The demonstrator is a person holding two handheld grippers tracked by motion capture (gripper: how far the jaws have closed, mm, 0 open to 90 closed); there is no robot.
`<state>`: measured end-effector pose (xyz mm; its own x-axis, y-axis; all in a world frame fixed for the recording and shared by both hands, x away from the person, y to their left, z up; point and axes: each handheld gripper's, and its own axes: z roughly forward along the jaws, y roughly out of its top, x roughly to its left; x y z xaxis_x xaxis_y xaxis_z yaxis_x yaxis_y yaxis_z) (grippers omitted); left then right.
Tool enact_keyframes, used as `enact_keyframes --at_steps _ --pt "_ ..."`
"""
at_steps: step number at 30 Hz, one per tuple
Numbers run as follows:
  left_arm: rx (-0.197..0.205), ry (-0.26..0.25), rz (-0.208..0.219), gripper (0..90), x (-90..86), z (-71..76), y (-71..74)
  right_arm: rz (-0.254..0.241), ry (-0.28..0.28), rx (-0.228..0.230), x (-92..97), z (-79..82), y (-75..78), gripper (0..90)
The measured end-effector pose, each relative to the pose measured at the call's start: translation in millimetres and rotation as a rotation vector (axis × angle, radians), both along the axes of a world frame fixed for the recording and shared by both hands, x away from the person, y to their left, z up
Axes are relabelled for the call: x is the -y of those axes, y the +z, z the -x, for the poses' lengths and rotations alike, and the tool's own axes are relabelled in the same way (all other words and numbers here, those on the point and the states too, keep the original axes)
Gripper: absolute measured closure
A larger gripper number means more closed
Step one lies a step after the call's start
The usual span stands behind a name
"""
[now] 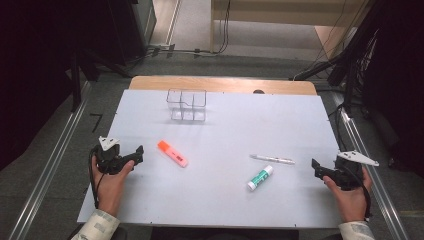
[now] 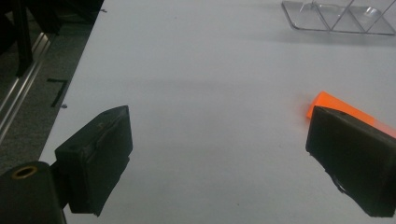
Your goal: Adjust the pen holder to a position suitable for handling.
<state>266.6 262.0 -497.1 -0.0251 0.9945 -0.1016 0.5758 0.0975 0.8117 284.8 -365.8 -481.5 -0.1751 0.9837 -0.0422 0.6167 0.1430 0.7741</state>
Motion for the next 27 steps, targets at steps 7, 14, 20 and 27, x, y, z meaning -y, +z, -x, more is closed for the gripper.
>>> enact_keyframes --at_steps 7,14,20,27 --pt "0.001 0.004 0.006 8.1 0.2 -5.6 1.7 0.006 0.023 0.002 -5.0 -3.4 3.4 12.7" --pt "-0.056 0.006 0.006 8.1 1.4 -25.8 0.0 0.023 0.066 -0.004 -29.1 -18.7 9.7 13.1" --pt "-0.047 0.027 0.005 9.9 1.8 -43.7 4.6 0.038 0.133 -0.001 -70.1 -42.3 14.3 13.9" --pt "-0.017 0.032 -0.029 10.1 8.3 -71.0 13.1 0.053 0.186 0.007 -122.0 -70.0 15.2 17.3"
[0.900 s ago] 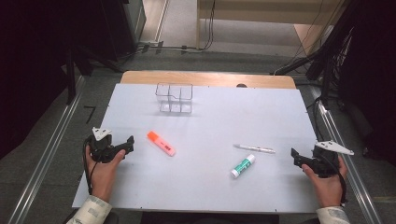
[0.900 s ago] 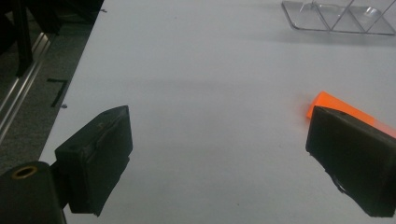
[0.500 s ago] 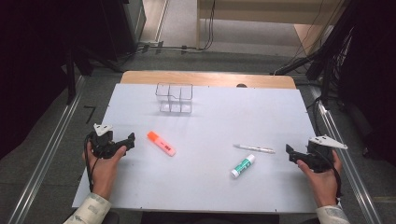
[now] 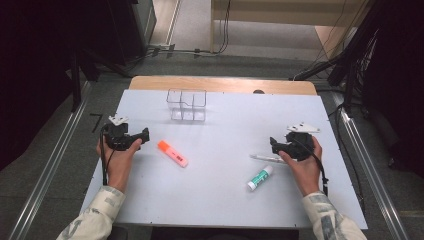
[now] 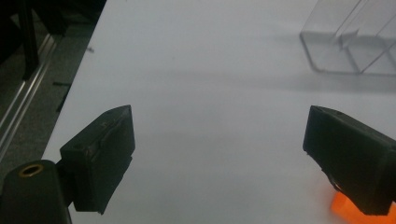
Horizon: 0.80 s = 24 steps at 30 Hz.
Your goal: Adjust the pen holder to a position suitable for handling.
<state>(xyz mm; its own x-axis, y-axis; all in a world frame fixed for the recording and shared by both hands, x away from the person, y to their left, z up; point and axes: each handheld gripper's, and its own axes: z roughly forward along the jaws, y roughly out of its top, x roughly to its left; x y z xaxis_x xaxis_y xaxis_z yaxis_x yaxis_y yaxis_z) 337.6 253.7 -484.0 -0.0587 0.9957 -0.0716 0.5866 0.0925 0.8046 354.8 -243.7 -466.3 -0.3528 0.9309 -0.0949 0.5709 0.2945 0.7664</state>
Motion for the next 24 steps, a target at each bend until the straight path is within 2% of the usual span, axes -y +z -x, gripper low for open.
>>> enact_keyframes --at_steps 6,7,10,11,12,13,14,15,16,18,21,24 --pt "0.014 -0.019 -0.023 11.1 6.9 -15.8 6.7 -0.010 0.015 0.005 -32.0 -19.5 1.2 19.1" --pt "0.023 -0.020 -0.024 11.2 9.1 -23.0 7.6 -0.009 0.019 0.005 -37.3 -22.6 1.4 19.4" --pt "0.014 -0.025 -0.030 11.7 11.2 -30.5 7.4 -0.012 0.027 0.003 -48.3 -28.2 1.7 19.9" --pt "0.012 -0.025 -0.033 11.7 12.1 -34.0 7.2 -0.008 0.041 0.006 -60.8 -33.2 2.0 20.4" --pt "0.015 -0.025 -0.036 11.7 12.8 -37.1 6.8 -0.008 0.041 0.006 -60.8 -33.2 2.0 20.4" --pt "0.009 -0.025 -0.034 12.4 13.5 -40.5 6.2 -0.005 0.047 0.007 -67.1 -35.6 2.0 20.7" --pt "0.001 -0.015 -0.038 13.2 15.1 -47.7 4.5 -0.001 0.062 0.006 -81.5 -41.7 1.5 21.3" --pt "0.001 -0.015 -0.038 14.4 15.1 -47.7 4.5 -0.001 0.062 0.006 -81.5 -41.7 1.5 21.3" --pt "-0.001 -0.015 -0.032 15.4 16.5 -55.0 3.6 0.013 0.066 0.014 -93.6 -47.6 0.4 22.0" --pt "-0.003 -0.015 -0.035 17.1 19.0 -63.1 3.5 0.009 0.073 0.008 -104.0 -52.7 -0.5 23.7" --pt "0.008 -0.013 -0.049 26.5 23.5 -73.8 4.1 0.005 0.078 0.005 -121.3 -61.9 -1.7 29.0" --pt "0.026 -0.013 -0.069 38.5 29.1 -81.5 5.5 -0.036 0.080 -0.015 -137.0 -72.4 -2.6 37.4"
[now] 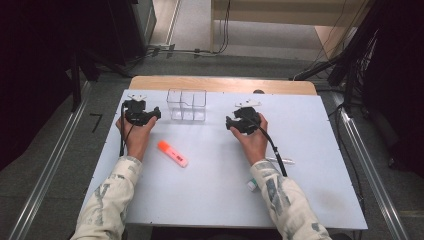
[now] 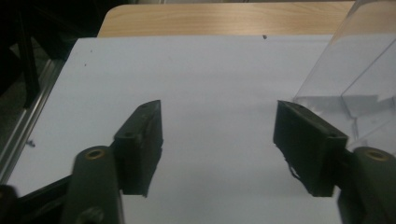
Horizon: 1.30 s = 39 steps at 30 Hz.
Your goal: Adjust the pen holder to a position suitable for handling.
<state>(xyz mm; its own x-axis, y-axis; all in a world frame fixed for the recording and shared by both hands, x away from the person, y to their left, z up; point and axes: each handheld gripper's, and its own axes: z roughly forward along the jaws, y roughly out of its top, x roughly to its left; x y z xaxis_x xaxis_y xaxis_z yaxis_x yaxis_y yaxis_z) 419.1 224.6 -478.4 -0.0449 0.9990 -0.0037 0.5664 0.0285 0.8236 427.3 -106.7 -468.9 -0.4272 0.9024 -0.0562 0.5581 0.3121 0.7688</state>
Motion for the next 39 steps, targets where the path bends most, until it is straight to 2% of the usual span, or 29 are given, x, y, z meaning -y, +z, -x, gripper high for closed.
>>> enact_keyframes --at_steps 2,6,8,11,13,17,20,21,24,27,29,34,39 --pt "0.008 -0.016 -0.003 45.5 3.5 -4.3 0.9 -0.058 0.012 -0.024 -9.7 -5.8 0.9 47.8" --pt "0.016 -0.037 0.012 57.0 8.7 -12.4 2.8 -0.066 0.043 -0.025 -32.3 -16.5 0.7 64.4" --pt "0.012 -0.043 0.028 66.6 10.0 -15.9 3.5 -0.069 0.047 -0.023 -42.4 -20.5 -0.4 71.5" --pt "0.005 -0.045 0.041 77.8 11.3 -21.4 3.7 -0.068 0.071 -0.039 -55.7 -25.9 -3.6 78.7" --pt "0.009 -0.049 0.045 81.3 14.1 -25.2 2.4 -0.062 0.072 -0.038 -62.3 -27.8 -6.2 82.5" --pt "0.002 -0.083 0.056 85.6 19.9 -30.6 -1.4 -0.088 0.066 -0.046 -68.4 -31.9 -10.1 84.0" --pt "0.012 -0.113 0.068 87.2 23.0 -33.8 -1.7 -0.105 0.090 -0.049 -71.2 -33.7 -11.9 84.1" --pt "0.013 -0.131 0.077 88.3 24.3 -34.9 -1.2 -0.095 0.090 -0.042 -72.3 -33.4 -11.9 84.3" --pt "0.014 -0.166 0.064 90.0 28.2 -36.9 -0.5 -0.099 0.093 -0.044 -72.3 -34.4 -13.0 84.7" --pt "0.015 -0.170 0.068 90.0 29.5 -37.1 -1.2 -0.092 0.094 -0.044 -72.4 -33.9 -13.0 87.6" --pt "0.004 -0.196 0.073 90.0 28.8 -36.4 -1.6 -0.099 0.097 -0.050 -70.7 -33.7 -12.9 87.7" --pt "-0.019 -0.258 0.070 90.0 39.0 -30.6 0.3 -0.086 0.093 -0.057 -59.3 -32.8 -11.5 87.8" --pt "-0.022 -0.325 0.080 90.0 62.7 -14.6 -0.5 -0.081 0.087 -0.066 -31.5 -23.5 -10.2 87.8"
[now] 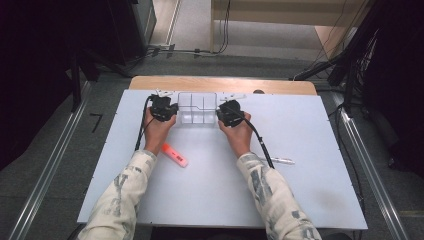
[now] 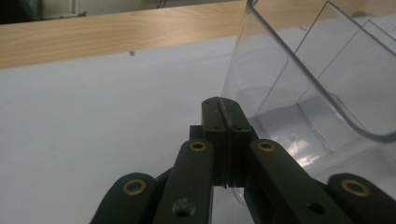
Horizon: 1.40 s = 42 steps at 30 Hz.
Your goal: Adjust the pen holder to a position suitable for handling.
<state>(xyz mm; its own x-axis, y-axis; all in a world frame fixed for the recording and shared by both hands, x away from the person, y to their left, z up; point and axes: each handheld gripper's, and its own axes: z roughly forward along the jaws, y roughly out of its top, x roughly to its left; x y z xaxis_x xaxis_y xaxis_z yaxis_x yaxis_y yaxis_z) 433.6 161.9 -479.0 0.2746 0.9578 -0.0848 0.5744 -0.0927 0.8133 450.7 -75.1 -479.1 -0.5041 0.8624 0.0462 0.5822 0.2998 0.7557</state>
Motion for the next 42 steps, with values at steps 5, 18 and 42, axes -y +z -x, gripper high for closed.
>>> enact_keyframes --at_steps 5,18,42 --pt "-0.019 -0.047 0.019 90.0 28.1 20.7 -1.2 -0.001 0.002 -0.011 33.5 19.8 0.2 87.8" --pt "-0.031 -0.114 0.035 90.0 78.7 49.9 -2.5 -0.023 -0.021 -0.033 95.9 66.5 -1.3 87.8" --pt "0.053 0.115 0.032 29.8 -1.3 103.5 15.5 -0.017 0.025 0.059 159.0 88.5 15.3 35.7"
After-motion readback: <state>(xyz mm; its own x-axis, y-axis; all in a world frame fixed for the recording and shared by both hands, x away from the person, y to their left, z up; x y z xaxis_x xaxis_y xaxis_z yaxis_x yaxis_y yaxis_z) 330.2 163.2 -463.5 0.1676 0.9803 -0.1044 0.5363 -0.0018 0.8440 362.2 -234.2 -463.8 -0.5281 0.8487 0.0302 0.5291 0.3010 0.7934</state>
